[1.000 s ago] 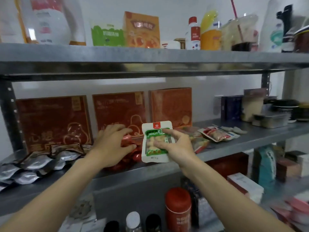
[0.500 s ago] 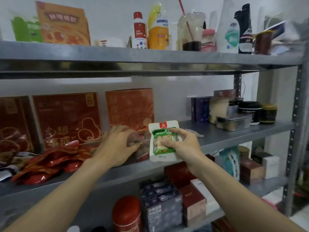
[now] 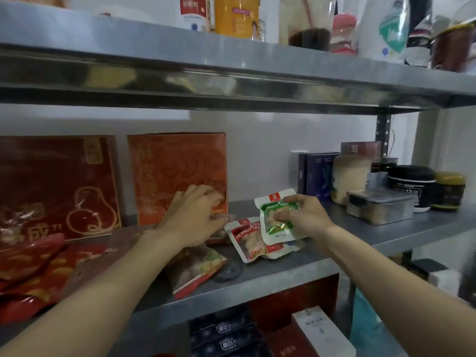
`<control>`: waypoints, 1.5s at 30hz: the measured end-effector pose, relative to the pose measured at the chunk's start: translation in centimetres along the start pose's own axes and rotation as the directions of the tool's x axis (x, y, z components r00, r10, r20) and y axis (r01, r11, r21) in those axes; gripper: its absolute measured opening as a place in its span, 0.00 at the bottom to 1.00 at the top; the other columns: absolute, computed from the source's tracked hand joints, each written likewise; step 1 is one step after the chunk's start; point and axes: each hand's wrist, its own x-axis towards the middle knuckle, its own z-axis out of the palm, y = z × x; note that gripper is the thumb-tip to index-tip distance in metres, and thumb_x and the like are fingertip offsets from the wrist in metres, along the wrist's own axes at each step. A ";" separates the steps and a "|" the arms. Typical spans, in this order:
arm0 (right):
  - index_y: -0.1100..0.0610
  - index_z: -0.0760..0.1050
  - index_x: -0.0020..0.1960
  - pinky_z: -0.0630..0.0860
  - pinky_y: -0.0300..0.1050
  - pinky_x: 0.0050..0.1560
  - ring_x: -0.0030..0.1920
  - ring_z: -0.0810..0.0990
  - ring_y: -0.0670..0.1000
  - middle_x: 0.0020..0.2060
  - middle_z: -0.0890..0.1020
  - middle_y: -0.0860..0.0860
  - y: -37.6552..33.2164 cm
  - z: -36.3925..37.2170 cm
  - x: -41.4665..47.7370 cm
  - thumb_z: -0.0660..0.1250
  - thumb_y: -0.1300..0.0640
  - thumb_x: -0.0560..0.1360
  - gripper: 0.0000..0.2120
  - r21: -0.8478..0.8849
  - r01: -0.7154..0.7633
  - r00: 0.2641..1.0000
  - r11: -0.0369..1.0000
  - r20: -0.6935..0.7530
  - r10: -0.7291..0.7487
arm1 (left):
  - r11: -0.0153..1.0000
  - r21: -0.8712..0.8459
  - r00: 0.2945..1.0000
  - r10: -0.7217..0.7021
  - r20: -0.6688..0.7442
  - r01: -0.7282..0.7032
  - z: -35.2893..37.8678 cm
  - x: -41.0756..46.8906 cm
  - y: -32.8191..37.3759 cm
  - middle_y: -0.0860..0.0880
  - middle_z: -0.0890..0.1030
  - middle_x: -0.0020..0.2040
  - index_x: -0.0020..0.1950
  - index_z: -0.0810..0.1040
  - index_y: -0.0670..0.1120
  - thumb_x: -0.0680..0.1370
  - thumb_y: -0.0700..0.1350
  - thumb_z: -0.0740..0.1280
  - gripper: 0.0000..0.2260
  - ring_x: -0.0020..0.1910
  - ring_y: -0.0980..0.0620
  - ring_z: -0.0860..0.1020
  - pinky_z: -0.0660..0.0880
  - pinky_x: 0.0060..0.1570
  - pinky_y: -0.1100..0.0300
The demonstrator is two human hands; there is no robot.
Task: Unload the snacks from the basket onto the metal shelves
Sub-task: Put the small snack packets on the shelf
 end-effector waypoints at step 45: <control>0.46 0.50 0.80 0.52 0.56 0.75 0.78 0.53 0.54 0.78 0.56 0.51 -8.0 16.3 -19.7 0.56 0.32 0.77 0.37 -0.253 0.881 0.457 0.400 0.674 -0.580 | 0.752 0.328 0.819 -0.550 -0.164 0.572 -12.9 -25.9 -3.0 0.51 0.66 0.75 0.74 0.67 0.54 0.78 0.62 0.61 0.26 0.75 0.49 0.62 0.56 0.73 0.46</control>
